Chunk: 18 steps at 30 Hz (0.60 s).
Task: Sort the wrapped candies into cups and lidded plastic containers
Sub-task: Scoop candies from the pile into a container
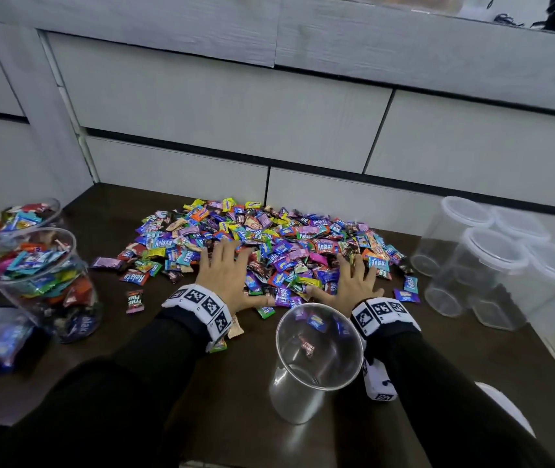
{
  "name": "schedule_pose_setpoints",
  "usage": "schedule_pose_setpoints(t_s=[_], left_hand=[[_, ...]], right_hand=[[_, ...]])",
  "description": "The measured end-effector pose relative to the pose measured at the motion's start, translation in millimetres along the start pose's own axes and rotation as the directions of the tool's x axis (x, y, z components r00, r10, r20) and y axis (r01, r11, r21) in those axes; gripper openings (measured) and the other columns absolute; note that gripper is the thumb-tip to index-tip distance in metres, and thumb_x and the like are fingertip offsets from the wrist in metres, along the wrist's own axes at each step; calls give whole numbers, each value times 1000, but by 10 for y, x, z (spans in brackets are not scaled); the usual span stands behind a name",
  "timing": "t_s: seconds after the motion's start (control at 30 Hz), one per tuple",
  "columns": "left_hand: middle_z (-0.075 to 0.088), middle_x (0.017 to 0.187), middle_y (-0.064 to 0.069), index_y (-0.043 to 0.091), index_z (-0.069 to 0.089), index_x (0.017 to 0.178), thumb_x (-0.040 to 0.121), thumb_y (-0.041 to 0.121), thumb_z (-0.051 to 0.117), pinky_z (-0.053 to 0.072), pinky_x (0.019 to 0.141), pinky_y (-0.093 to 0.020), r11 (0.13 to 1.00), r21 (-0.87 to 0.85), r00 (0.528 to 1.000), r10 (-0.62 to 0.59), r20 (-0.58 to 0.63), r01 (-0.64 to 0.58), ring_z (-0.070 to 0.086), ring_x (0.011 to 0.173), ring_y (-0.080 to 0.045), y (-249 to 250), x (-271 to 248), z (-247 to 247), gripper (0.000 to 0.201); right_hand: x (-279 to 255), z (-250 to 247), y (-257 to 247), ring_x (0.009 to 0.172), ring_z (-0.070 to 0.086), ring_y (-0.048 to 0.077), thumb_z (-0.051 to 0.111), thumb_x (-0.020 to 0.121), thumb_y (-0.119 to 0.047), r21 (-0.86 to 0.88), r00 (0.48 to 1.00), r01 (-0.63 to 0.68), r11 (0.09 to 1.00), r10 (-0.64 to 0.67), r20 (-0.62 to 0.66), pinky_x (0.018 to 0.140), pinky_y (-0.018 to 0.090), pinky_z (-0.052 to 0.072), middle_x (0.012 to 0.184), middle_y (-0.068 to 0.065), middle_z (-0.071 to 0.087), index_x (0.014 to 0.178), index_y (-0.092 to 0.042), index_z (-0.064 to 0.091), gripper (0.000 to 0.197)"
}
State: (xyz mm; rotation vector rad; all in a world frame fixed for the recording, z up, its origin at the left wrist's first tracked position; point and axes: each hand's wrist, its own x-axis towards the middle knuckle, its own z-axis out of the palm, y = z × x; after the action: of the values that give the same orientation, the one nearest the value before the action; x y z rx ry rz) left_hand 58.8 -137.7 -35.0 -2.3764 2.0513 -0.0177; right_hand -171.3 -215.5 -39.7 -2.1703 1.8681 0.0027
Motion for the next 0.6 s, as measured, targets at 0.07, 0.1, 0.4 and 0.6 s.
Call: schedule_pose_setpoints(t_s=[0.07, 0.1, 0.4, 0.6], left_hand=[[-18, 162, -8, 28, -10, 154, 69, 90, 41, 0, 116, -60, 999, -11, 988, 47, 149, -46, -14, 149, -35, 55, 82, 95, 117], [-25, 160, -7, 32, -16, 153, 73, 87, 40, -3, 116, -61, 997, -27, 977, 79, 199, -76, -20, 147, -35, 82, 117, 143, 112], [10, 160, -2, 44, 13, 152, 95, 58, 45, 26, 112, -49, 985, 8, 976, 169, 137, -172, 18, 142, -31, 212, 85, 229, 67], [43, 136, -14, 23, 37, 139, 102, 45, 39, 43, 92, -41, 979, 3, 968, 199, 151, -202, 41, 127, -31, 200, 124, -45, 44]], right_hand=[[19, -5, -25, 144, -8, 40, 47, 72, -80, 43, 997, 33, 999, -35, 69, 109, 68, 13, 159, 4, -16, 150, -36, -3, 102], [16, -7, -46, 145, -8, 39, 46, 74, -79, 39, 994, 63, 997, -67, 91, 109, 68, 12, 158, 5, -17, 150, -36, -4, 100], [-116, 8, -219, 132, 28, 36, 39, 91, -61, -248, 935, 354, 902, -335, 117, 102, 54, 33, 146, 14, 25, 144, -26, 27, 65], [-114, -64, -248, 124, 35, 40, 47, 96, -38, -110, 907, 398, 911, -372, 196, 99, 49, 36, 135, 20, 31, 135, -16, 34, 46]])
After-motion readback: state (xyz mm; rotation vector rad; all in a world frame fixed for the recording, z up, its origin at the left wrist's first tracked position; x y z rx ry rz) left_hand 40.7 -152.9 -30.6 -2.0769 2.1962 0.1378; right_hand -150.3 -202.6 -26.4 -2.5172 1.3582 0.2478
